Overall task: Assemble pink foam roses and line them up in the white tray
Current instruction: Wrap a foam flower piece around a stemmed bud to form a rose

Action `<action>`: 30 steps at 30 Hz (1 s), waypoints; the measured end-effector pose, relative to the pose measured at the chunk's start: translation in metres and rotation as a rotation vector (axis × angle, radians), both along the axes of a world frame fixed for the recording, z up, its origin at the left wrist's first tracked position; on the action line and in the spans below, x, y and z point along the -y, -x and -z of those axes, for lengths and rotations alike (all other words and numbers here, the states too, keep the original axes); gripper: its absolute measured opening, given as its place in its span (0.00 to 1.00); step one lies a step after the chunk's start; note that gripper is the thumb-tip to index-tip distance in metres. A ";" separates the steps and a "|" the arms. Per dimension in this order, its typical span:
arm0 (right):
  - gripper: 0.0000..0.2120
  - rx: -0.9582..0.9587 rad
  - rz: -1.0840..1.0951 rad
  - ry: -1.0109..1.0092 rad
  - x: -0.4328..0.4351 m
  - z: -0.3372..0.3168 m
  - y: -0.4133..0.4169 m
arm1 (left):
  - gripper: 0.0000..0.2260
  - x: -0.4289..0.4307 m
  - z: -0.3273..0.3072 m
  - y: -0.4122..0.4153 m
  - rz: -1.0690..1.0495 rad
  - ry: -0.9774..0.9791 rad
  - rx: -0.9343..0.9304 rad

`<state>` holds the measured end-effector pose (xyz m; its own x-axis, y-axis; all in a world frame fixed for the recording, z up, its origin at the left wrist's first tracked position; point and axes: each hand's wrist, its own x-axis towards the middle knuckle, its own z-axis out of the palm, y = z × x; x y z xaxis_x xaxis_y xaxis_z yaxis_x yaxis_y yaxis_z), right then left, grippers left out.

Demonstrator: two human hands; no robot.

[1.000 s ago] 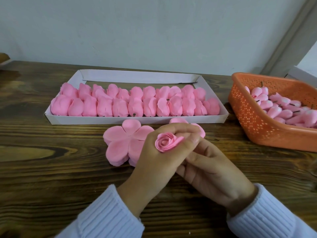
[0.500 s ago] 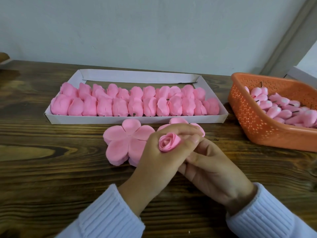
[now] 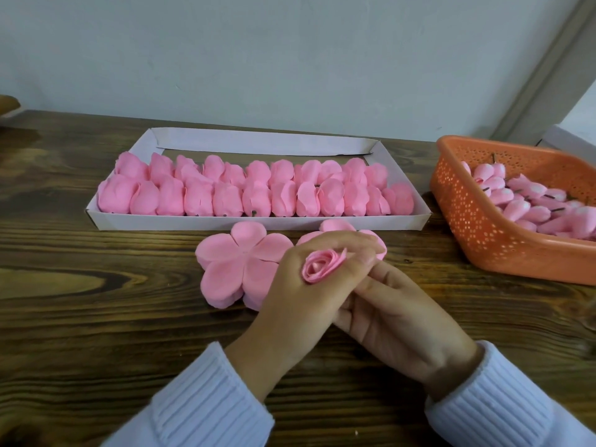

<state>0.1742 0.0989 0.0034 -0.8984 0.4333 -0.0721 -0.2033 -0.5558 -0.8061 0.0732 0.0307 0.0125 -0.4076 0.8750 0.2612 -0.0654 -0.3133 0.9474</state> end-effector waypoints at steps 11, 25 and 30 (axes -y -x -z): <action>0.21 -0.056 0.070 -0.137 -0.001 -0.003 -0.003 | 0.10 0.001 0.004 0.005 0.068 -0.105 0.072; 0.20 0.248 0.703 -1.301 0.016 -0.014 0.001 | 0.08 -0.002 0.008 0.009 -0.072 -0.064 0.258; 0.14 0.267 0.618 -1.426 0.023 -0.018 0.005 | 0.12 -0.004 0.006 0.008 -0.091 -0.118 0.219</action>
